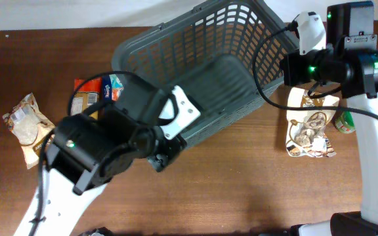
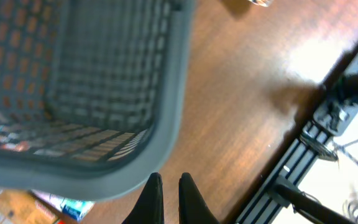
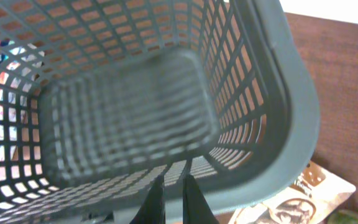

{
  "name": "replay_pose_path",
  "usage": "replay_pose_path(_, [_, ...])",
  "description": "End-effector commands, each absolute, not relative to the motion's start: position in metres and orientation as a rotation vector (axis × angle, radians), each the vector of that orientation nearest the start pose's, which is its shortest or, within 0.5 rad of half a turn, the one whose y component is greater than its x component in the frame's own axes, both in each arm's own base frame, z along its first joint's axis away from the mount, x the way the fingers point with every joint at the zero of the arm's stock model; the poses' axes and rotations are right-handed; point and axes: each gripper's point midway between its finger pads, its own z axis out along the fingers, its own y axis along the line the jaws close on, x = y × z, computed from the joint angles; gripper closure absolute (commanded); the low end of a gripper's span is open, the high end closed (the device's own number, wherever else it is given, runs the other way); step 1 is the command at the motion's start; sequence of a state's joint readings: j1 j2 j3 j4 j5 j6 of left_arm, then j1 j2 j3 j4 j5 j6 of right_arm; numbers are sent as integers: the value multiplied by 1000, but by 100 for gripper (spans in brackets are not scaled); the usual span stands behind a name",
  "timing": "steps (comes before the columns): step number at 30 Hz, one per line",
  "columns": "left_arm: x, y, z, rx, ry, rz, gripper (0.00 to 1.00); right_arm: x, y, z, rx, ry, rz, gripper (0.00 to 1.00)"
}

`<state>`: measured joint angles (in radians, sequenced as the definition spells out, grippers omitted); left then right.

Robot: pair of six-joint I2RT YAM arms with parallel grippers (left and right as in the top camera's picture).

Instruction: Pack container

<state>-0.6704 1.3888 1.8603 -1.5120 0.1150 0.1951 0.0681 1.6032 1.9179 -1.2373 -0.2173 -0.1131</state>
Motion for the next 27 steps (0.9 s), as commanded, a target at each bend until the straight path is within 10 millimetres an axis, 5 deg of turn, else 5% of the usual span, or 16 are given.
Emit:
replay_pose_path(1, [206, -207, 307, 1283, 2379, -294, 98, 395, 66, 317, -340, 2445, 234, 96])
replay_pose_path(15, [220, -226, 248, 1387, 2495, -261, 98, 423, 68, 293, -335, 2470, 238, 96])
replay_pose_path(27, [232, -224, 228, 1384, 2503, -186, 98, 427, 67, 261, -330, 2570, 239, 96])
